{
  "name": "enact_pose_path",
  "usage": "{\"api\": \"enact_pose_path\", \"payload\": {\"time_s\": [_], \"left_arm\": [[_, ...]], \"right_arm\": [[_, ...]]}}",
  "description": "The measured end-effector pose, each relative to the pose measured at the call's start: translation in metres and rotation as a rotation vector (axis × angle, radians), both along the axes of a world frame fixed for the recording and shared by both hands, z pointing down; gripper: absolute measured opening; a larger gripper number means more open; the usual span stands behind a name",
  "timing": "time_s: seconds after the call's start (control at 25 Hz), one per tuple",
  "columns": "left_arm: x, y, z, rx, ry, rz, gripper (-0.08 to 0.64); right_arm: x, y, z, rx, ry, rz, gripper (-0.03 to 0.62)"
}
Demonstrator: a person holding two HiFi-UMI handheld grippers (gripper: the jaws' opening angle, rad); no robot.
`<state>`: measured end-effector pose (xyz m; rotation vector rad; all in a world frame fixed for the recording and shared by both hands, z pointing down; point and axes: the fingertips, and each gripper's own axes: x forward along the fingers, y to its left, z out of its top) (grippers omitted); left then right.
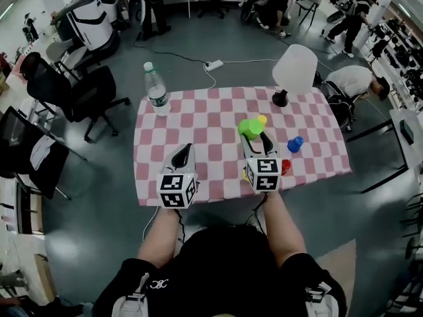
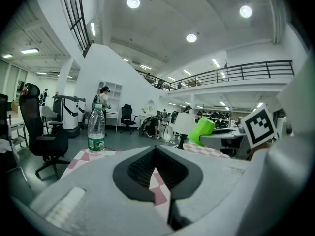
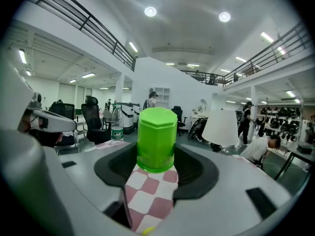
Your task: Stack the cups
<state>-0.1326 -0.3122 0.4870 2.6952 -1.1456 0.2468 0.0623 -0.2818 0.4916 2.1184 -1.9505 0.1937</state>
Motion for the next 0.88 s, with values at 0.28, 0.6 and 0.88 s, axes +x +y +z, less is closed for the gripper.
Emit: {"api": "enact_pose_path", "payload": {"time_s": [0.28,0.6,0.88], "left_arm": [[0.057,0.017,-0.007,0.016,0.001,0.056,0.015],[0.109,0.042,-0.001,0.004,-0.014,0.080,0.015],[0.121,0.056,0.008,0.000,-0.041,0.048,0.015]], "right_arm": [[0.051,0.036,0.012,-0.029,-0.013,0.042,0.236],[0.074,0.070,0.055,-0.100,-0.031,-0.013,0.236],[0.071,0.082,0.102,-0.191,-0.052,-0.089,0.236]]}}
